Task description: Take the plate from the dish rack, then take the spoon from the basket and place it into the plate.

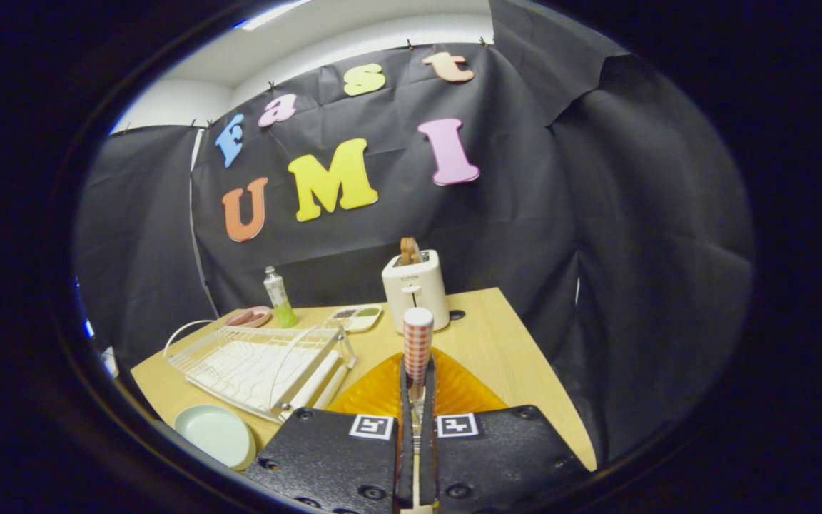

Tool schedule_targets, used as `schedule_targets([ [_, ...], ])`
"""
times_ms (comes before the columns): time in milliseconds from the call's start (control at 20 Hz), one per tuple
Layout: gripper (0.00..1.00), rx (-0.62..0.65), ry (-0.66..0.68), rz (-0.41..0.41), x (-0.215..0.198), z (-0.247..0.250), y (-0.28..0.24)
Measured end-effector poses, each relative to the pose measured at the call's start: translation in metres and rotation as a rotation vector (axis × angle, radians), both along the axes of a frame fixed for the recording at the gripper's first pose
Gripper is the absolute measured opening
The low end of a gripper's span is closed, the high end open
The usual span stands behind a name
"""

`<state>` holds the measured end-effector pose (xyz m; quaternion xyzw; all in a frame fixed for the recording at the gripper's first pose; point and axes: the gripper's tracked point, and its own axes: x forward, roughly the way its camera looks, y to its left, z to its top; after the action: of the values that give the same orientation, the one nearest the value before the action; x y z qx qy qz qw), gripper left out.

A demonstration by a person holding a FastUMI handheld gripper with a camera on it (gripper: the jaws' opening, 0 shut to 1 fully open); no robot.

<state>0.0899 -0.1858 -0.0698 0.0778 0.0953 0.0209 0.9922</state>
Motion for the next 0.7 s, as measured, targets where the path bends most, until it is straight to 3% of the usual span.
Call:
schedule_targets([
  [250,0.09,-0.045,-0.111,-0.047,-0.037,0.051,0.012],
  [700,0.08,-0.093,-0.181,0.021,-0.105,0.075,0.117],
])
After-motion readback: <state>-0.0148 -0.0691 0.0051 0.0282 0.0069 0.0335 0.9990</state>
